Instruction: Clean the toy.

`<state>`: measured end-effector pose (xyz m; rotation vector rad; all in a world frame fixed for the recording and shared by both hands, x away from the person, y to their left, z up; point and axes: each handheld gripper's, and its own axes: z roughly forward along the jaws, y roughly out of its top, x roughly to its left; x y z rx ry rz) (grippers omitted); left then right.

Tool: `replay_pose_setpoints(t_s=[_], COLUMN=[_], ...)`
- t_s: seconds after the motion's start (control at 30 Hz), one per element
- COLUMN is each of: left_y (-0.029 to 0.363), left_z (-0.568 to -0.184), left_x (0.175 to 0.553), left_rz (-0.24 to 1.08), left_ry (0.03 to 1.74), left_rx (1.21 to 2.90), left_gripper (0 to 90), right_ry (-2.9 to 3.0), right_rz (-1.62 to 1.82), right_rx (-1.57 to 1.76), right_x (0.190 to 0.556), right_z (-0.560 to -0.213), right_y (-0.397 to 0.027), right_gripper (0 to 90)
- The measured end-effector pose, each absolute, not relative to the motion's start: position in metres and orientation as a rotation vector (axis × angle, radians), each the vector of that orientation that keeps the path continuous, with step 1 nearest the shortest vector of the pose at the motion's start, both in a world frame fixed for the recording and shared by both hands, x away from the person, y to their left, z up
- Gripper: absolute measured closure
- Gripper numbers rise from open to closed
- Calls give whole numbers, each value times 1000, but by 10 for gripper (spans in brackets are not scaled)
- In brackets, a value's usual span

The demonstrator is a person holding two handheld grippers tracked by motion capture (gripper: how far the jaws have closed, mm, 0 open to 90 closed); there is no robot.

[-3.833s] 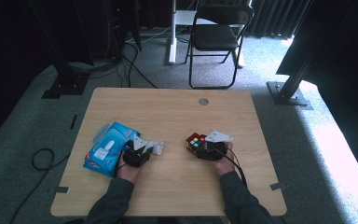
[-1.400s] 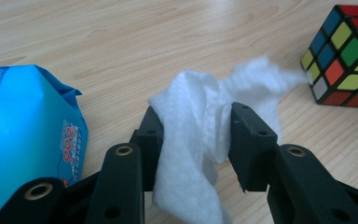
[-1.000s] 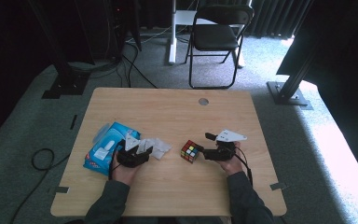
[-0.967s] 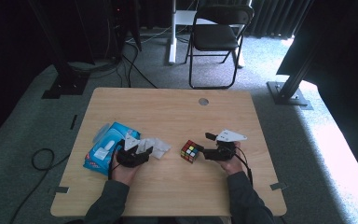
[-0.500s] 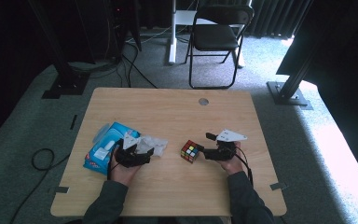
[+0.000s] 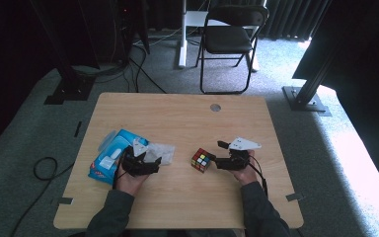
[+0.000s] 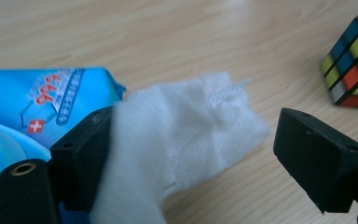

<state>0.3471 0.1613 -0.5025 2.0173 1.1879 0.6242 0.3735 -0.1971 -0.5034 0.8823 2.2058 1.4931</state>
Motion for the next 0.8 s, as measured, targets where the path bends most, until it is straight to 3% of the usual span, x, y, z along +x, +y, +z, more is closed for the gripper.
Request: replay_pose_setpoints(t_s=[0.8], left_y=[173], left_z=[-489], left_x=[341], left_rz=[654], left_ry=[1152], left_rx=[1861], left_gripper=[148], right_ry=[2174], right_rz=[1494], right_rx=[911], right_x=[375], right_z=[-503], right_y=[-204], right_gripper=[286])
